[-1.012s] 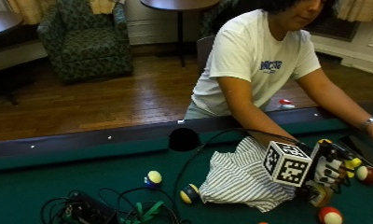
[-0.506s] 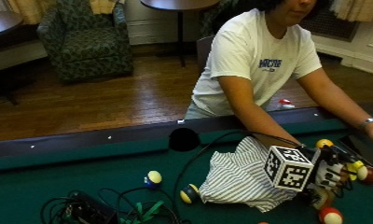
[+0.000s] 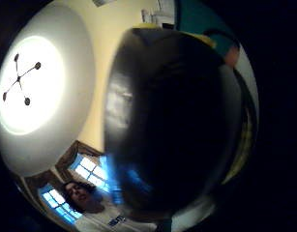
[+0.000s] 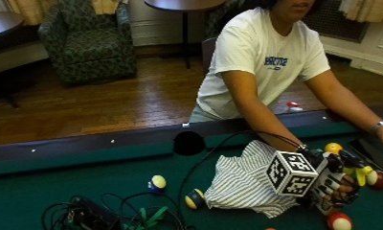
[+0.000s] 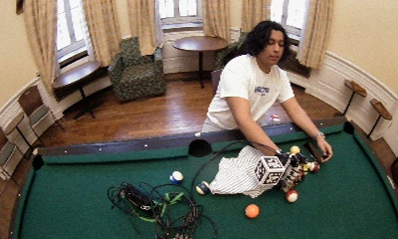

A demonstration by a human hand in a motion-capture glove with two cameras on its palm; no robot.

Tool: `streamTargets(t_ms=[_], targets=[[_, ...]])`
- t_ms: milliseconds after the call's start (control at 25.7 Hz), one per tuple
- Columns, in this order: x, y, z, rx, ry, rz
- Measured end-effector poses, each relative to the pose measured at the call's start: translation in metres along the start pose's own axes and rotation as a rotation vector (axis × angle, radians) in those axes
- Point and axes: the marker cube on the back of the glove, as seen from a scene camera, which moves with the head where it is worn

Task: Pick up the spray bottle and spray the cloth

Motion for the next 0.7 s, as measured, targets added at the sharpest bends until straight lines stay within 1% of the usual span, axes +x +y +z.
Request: streamTargets(t_ms=[195, 389, 506, 701], targets=[[0.01, 0.016, -0.016, -0.065, 0.109, 0.044], [0.016, 0.035, -0.046, -0.149, 0.245, 0.049], [0.017, 0.047, -0.064, -0.191, 0.336, 0.028], [0.008, 0.072, -0.091, -0.225, 0.573, -0.055]])
